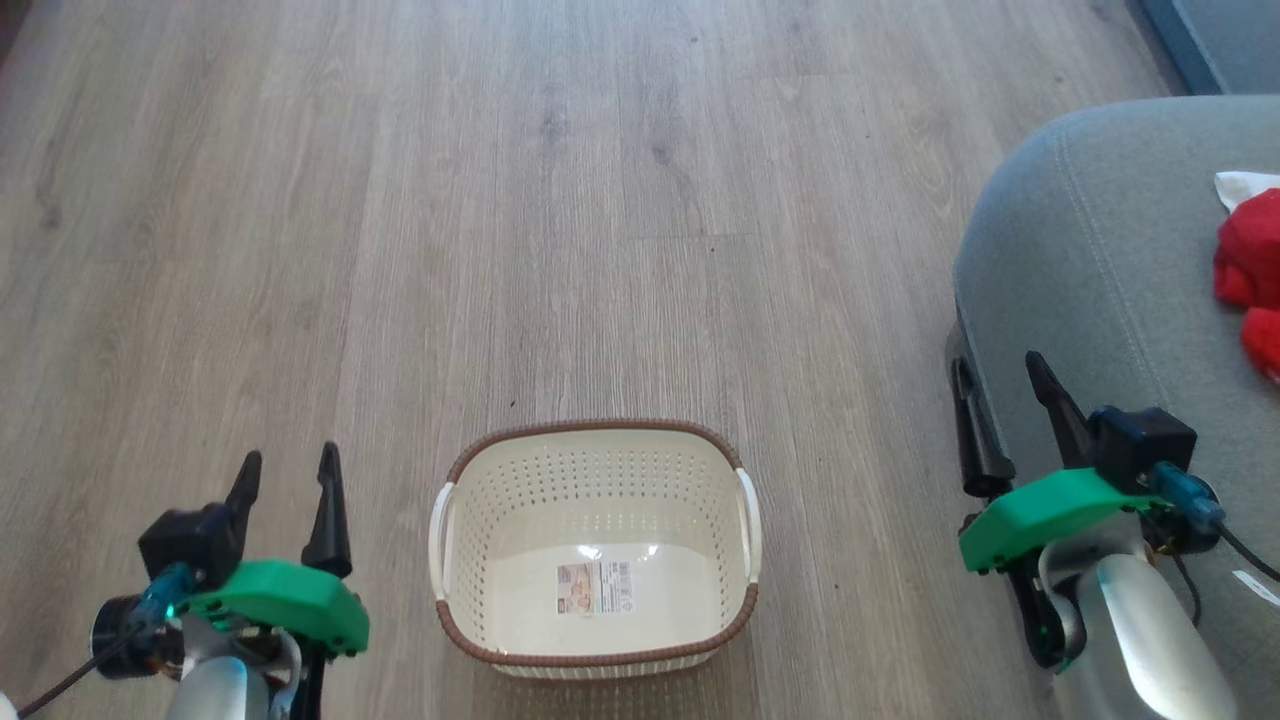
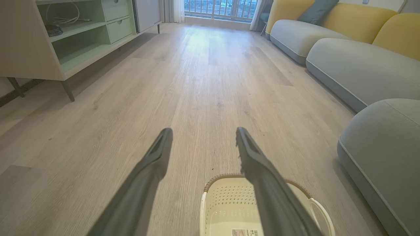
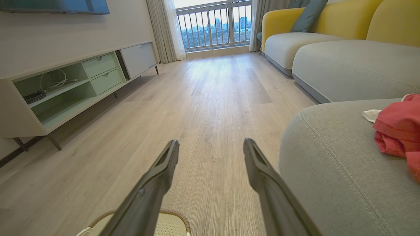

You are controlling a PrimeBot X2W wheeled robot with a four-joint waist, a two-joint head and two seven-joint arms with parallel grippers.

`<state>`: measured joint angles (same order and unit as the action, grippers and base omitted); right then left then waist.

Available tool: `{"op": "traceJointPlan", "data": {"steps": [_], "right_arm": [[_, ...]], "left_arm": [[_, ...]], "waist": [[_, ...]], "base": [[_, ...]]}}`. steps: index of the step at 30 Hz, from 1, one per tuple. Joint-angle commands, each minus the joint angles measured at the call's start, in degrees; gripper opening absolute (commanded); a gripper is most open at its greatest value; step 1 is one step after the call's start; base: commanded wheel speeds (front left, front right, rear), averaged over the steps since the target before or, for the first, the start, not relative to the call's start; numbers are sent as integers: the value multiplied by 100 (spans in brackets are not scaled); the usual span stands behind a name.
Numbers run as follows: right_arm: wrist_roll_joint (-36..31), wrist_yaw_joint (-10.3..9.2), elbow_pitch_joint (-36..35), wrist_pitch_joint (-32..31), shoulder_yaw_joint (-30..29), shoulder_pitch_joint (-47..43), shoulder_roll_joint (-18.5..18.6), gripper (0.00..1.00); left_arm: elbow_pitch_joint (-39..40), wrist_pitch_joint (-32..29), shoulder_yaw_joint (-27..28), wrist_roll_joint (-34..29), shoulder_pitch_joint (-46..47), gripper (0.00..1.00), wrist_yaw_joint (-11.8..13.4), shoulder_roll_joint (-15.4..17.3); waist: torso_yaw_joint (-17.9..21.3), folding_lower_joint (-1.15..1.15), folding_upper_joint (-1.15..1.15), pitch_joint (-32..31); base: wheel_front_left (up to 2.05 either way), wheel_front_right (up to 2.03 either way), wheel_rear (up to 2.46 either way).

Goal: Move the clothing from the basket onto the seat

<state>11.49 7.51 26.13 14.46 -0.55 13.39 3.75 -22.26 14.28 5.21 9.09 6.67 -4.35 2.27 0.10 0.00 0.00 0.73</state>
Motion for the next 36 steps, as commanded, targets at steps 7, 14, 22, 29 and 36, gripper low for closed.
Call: {"op": "traceJointPlan", "data": {"steps": [7,14,22,29,36], "right_arm": [[-46,-2,-99,53,34,-9,-59,100],[-52,-2,-79,53,14,-43,-67,100],[-83,-2,-64,53,10,-32,-73,100],[-87,-2,-17,53,18,1,-78,100],[-41,0,179,0,-103,-156,-30,0]], "left_arm": [[171,72,192,45,0,100,38,61],[138,72,195,44,-64,100,28,61],[142,72,188,32,-90,100,35,61],[154,72,188,41,-84,100,36,61],[6,0,14,2,-218,0,-12,1]], "waist": [[-31,0,0,-69],[-40,0,0,-76],[-27,0,0,-64],[-6,0,0,-58],[-5,0,0,-66]], "base": [[0,0,0],[0,0,0],[0,0,0],[0,0,0],[0,0,0]]}}
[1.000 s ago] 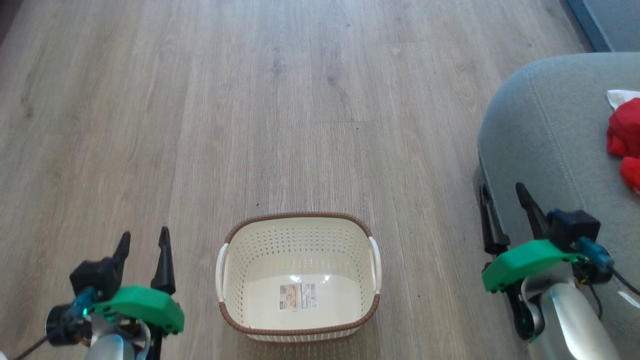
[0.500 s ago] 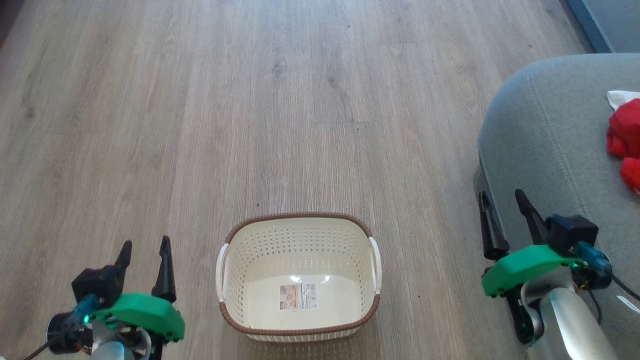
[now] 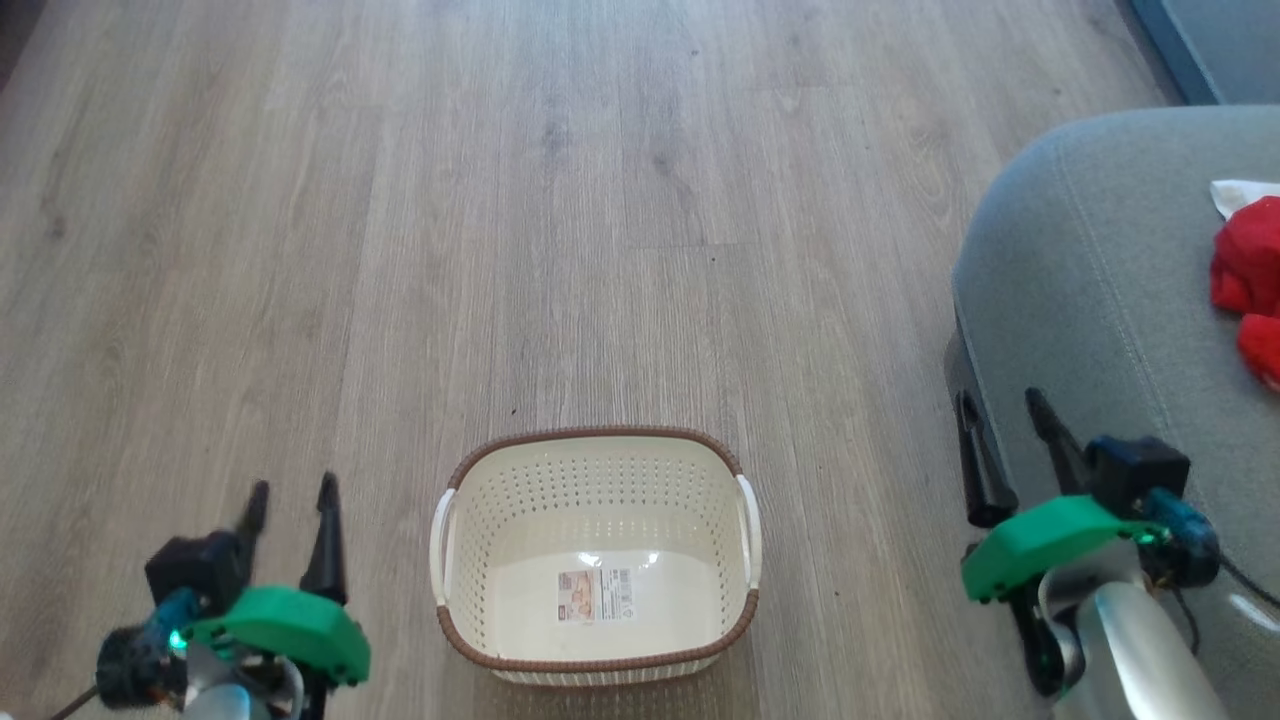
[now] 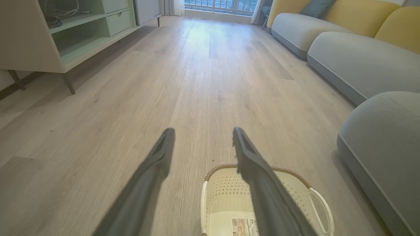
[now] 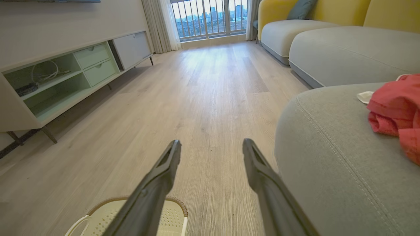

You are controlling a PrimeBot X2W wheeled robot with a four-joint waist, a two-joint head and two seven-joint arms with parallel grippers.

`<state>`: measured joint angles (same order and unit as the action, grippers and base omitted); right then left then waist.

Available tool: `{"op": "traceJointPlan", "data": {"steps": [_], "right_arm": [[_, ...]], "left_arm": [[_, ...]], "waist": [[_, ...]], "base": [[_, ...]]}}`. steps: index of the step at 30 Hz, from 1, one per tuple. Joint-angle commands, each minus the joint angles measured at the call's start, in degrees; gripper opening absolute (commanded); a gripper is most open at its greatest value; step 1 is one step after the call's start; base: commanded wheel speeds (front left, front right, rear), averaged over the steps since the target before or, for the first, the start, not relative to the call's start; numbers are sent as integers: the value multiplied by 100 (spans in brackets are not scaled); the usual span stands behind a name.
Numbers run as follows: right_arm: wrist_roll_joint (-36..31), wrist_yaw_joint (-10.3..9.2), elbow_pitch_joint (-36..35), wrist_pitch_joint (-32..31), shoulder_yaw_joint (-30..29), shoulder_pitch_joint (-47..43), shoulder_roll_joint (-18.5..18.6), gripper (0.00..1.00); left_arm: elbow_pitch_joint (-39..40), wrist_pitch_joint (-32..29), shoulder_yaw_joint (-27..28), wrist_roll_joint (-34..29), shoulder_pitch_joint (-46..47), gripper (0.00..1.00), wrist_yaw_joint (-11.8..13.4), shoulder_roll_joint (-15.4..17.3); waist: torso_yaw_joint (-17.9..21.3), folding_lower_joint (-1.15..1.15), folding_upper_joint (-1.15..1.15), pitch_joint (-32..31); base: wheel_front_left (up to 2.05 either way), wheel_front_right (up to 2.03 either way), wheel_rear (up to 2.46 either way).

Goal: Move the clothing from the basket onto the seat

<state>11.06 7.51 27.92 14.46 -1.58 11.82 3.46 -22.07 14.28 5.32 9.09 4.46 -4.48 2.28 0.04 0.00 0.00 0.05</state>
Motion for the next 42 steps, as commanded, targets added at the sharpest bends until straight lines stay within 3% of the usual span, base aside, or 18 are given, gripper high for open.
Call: {"op": "traceJointPlan", "data": {"steps": [1,6,42], "right_arm": [[10,0,38,-5,0,1,1,0],[182,0,230,-81,-31,-92,-2,0],[2467,-1,-261,-641,-142,-251,-18,0]], "left_arm": [[-33,-14,6,6,10,0,-1,-3],[-253,-102,47,175,-22,0,-8,-19],[81,-644,35,2525,3,0,-92,4]], "waist": [[0,0,0,0],[0,0,0,-1],[-1,0,0,3]], "base": [[0,0,0],[0,0,0],[0,0,0]]}}
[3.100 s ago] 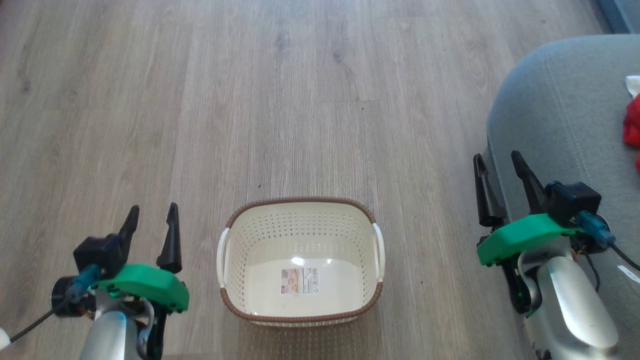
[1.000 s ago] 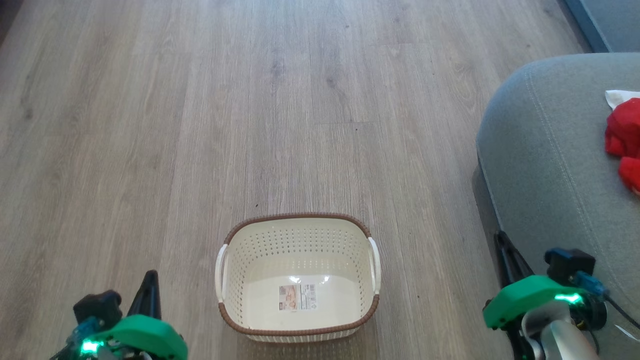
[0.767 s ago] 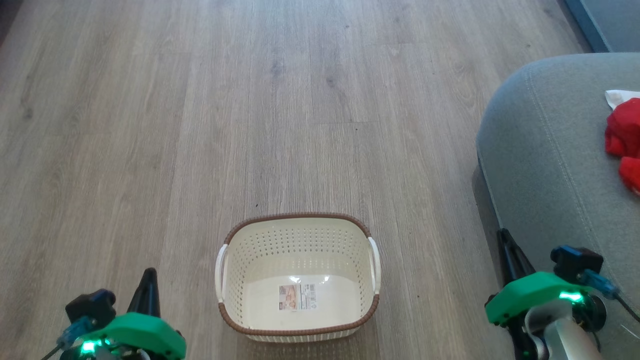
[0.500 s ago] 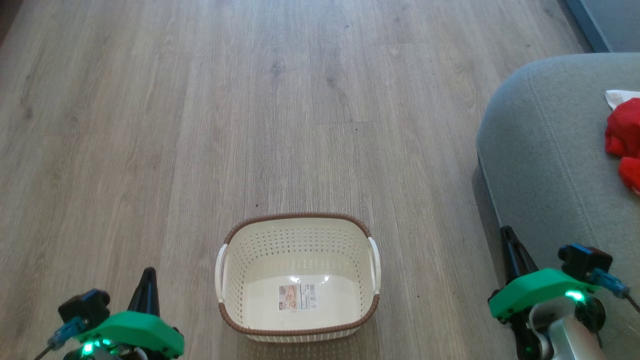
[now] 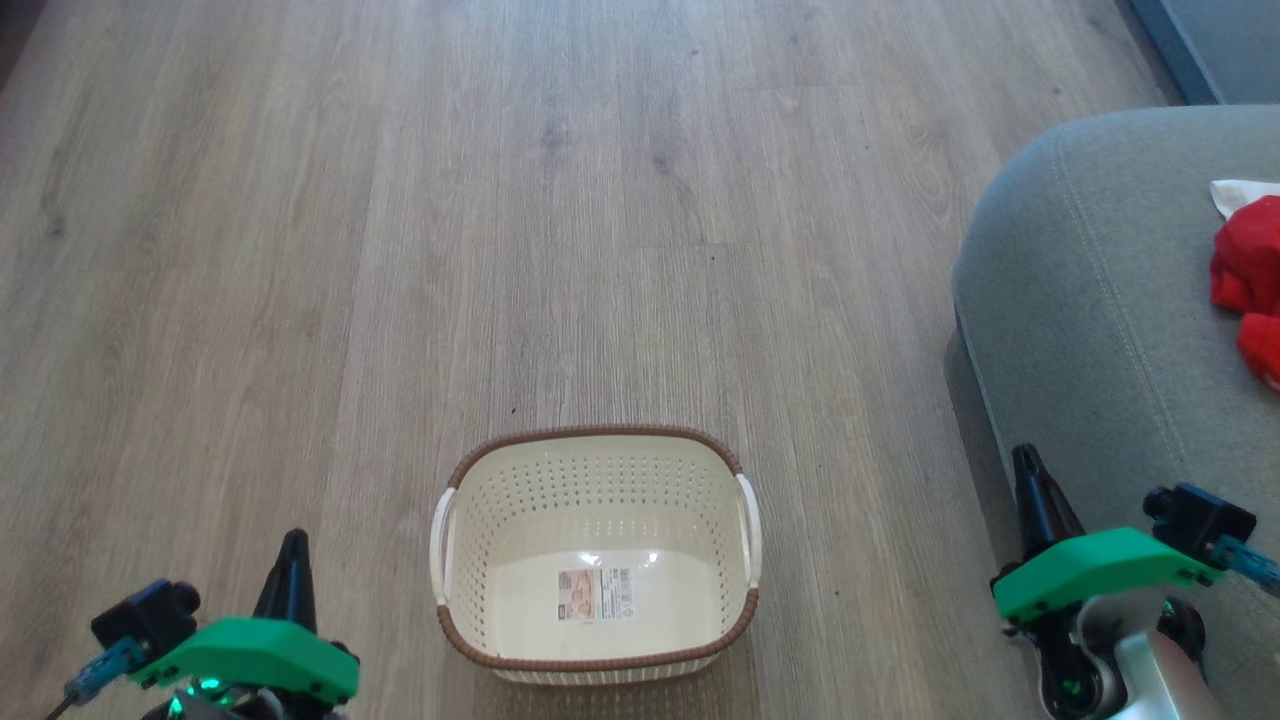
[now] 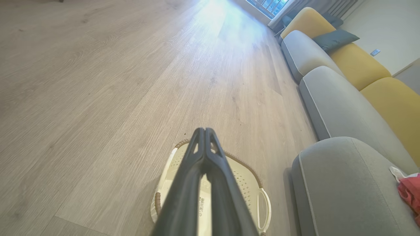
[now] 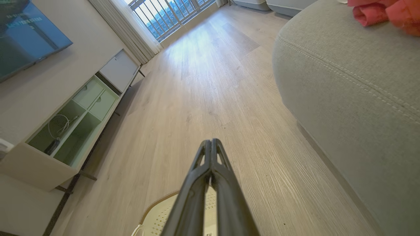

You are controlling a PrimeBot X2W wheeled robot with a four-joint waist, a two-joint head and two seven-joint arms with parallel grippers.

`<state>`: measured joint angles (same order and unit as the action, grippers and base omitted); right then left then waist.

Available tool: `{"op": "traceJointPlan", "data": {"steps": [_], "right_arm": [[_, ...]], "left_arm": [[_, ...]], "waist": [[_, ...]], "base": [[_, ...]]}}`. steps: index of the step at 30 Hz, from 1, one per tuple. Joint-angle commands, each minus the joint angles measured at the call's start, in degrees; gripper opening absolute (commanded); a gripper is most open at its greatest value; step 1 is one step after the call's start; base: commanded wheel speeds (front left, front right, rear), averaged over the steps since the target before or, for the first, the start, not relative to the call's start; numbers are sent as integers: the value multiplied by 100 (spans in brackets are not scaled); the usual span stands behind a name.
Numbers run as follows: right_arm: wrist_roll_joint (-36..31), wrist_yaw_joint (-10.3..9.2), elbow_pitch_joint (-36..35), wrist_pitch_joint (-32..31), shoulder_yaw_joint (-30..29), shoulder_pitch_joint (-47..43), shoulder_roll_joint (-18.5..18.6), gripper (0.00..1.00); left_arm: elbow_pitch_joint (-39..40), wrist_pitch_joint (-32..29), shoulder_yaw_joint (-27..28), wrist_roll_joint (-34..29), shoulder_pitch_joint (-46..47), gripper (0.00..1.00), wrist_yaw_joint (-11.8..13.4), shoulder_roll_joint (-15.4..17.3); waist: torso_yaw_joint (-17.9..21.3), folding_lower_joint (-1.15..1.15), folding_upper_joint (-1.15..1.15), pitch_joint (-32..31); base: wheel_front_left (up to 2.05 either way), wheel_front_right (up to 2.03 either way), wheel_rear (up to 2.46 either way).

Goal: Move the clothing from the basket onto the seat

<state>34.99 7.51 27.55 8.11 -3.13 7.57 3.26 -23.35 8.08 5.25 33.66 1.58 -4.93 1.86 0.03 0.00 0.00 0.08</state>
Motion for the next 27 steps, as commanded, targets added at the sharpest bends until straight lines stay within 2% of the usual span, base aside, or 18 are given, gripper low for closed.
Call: {"op": "traceJointPlan", "data": {"steps": [1,27], "right_arm": [[204,-1,-249,-40,5,167,1,0],[1822,-1,-573,-458,-97,77,-11,0]], "left_arm": [[226,-57,45,201,295,0,-52,47],[432,-468,69,1861,344,0,-112,63]], "waist": [[0,0,0,0],[-1,0,0,3]], "base": [[0,0,0],[0,0,0]]}}
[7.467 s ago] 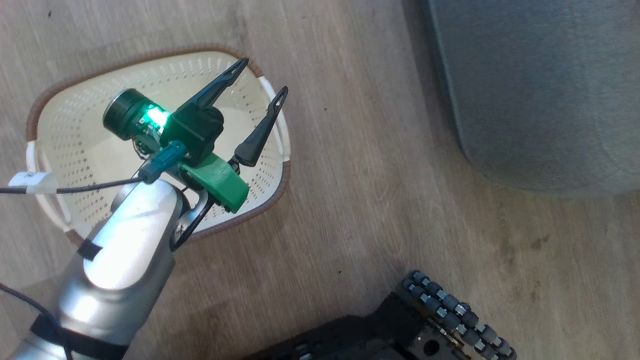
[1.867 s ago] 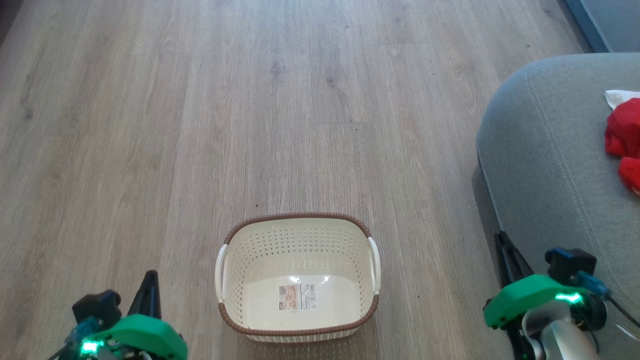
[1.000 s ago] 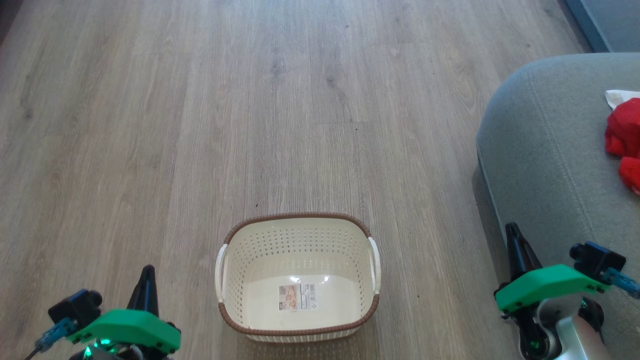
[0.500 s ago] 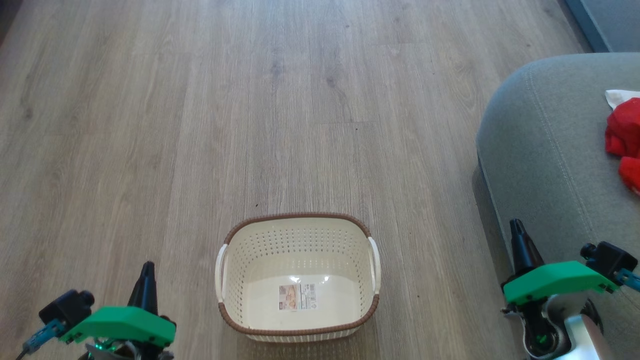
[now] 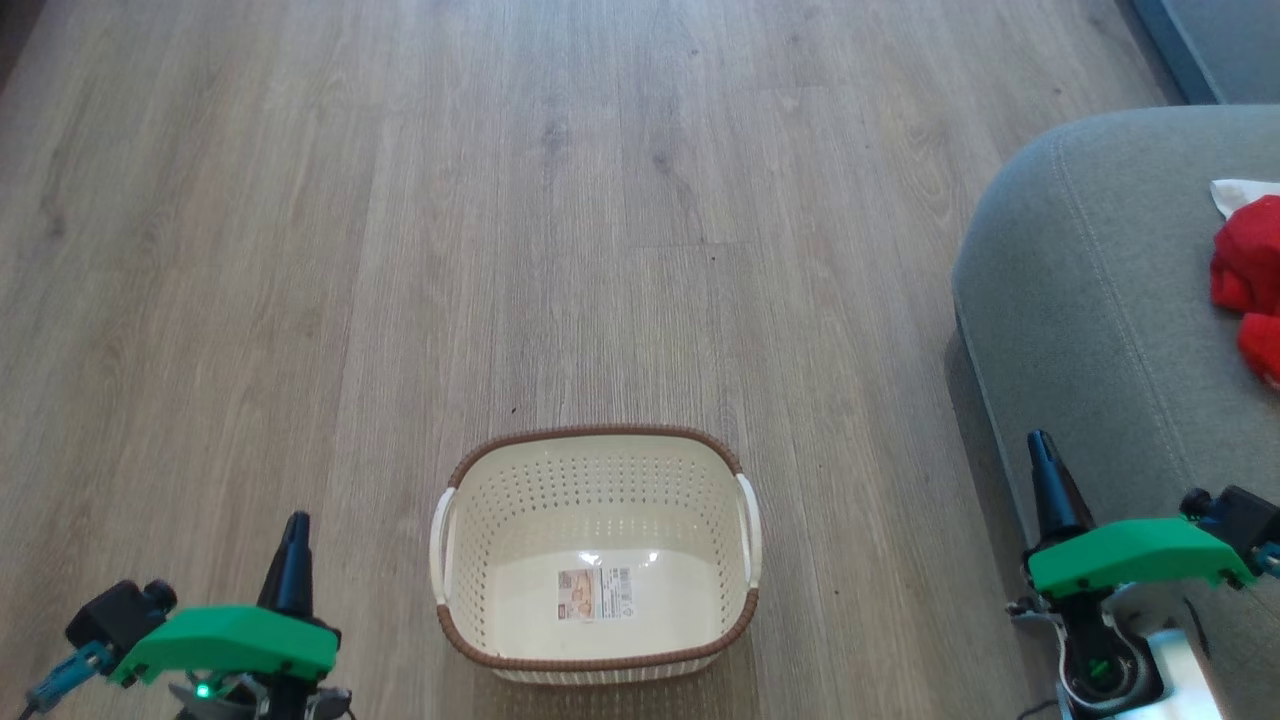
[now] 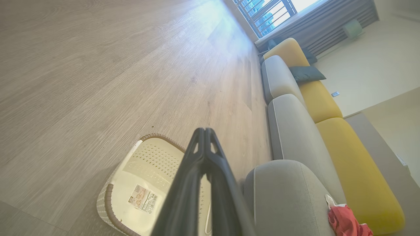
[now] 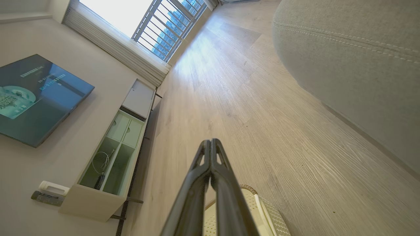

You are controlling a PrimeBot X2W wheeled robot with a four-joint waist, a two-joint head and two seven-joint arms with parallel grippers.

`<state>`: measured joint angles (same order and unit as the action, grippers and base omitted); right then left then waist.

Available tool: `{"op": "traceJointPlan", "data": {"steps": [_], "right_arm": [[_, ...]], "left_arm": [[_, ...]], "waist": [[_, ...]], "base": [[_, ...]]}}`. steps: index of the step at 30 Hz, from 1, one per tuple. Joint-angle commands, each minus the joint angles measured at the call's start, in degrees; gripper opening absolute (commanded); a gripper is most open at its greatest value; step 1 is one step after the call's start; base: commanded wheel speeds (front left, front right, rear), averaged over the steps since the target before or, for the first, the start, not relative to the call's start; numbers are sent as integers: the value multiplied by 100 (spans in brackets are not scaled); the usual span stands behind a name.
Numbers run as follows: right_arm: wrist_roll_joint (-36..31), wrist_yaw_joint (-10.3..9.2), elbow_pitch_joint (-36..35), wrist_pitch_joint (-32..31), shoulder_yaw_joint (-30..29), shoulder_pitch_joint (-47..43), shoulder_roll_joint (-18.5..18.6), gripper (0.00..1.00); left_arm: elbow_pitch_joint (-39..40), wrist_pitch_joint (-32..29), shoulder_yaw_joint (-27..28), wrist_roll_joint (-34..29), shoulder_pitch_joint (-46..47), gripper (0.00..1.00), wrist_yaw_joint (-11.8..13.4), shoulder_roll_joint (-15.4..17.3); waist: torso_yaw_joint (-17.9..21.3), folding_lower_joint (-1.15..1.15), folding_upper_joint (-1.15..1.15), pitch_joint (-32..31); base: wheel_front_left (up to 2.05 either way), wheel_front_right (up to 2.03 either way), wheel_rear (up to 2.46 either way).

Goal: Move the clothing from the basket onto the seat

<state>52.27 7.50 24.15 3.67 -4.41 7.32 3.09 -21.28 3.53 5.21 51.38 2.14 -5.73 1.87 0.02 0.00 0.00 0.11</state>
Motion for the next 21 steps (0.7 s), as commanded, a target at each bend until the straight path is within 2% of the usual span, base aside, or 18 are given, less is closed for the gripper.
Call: {"op": "traceJointPlan", "data": {"steps": [1,21], "right_arm": [[159,0,-247,-31,27,99,5,0],[1454,0,-506,-365,-54,27,-4,0]], "left_arm": [[233,-30,74,155,290,0,-34,62],[398,-359,93,1482,329,0,-82,75]], "waist": [[0,0,0,0],[-1,0,0,2]], "base": [[0,0,0],[0,0,0]]}}
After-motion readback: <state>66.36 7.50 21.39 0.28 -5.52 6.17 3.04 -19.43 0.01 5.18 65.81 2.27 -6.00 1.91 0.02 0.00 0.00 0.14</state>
